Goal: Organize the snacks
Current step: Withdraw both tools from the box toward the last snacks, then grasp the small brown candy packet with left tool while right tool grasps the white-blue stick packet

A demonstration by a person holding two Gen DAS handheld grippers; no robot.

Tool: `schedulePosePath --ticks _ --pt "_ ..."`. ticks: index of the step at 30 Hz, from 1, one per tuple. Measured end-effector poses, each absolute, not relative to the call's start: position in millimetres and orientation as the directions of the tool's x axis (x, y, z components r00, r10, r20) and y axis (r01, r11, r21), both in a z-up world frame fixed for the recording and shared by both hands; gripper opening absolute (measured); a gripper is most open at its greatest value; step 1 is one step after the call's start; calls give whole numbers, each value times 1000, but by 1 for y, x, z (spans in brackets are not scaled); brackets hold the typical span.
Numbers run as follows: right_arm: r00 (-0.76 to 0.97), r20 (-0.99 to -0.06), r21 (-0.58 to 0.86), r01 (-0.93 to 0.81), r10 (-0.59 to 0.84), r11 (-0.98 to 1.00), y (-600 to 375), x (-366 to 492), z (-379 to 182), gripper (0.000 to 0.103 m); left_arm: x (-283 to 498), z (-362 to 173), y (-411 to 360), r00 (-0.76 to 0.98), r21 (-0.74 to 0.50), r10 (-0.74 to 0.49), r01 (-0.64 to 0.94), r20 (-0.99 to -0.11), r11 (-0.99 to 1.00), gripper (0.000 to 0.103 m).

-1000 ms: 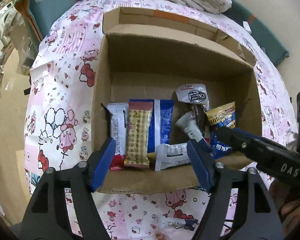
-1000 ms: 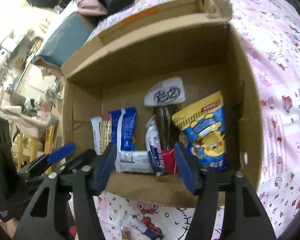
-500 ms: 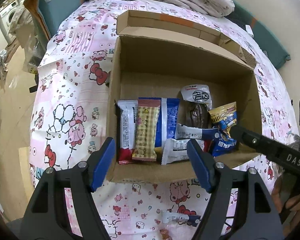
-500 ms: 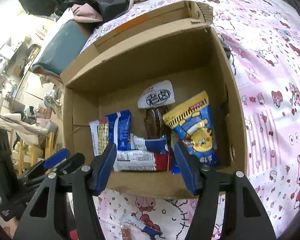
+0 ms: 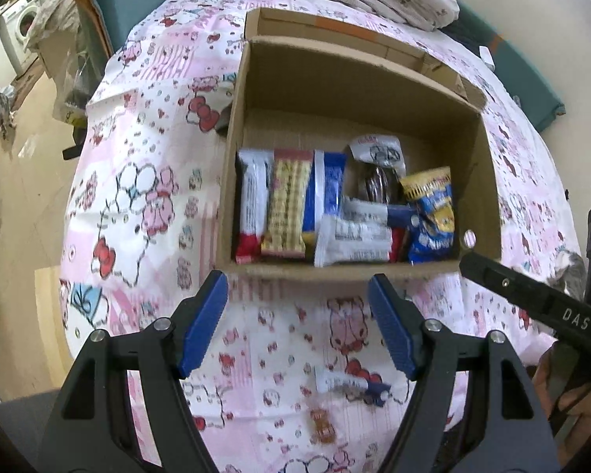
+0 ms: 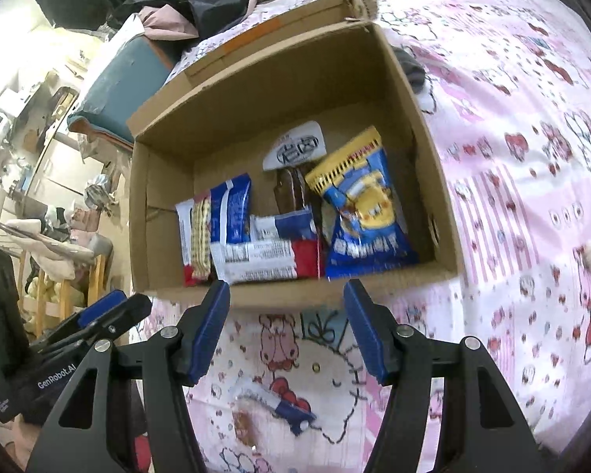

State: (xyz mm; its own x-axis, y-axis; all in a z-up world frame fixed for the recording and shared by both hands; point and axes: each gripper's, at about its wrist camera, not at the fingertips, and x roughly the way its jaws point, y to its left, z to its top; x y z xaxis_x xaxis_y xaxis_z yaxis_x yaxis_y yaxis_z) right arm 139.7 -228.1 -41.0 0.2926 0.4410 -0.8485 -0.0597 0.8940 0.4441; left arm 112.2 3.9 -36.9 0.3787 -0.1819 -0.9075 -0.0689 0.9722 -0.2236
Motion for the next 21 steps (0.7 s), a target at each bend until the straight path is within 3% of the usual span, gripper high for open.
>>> schedulePosePath --ticks 10,17,20,21 --pt "278 -859 445 -11 431 895 -242 114 -49 64 59 -81 -11 212 -242 -221 -76 -952 967 71" --pt "283 -860 438 -15 424 899 -244 109 -47 64 26 -131 -44 58 -162 -162 12 -985 987 70" --pt "285 -861 434 -18 420 901 -243 109 -46 64 24 -138 -52 60 -109 -112 43 -992 993 64" --pt "285 -862 432 -20 420 902 -243 109 -45 64 24 -137 -54 66 -102 -106 51 -992 993 58"
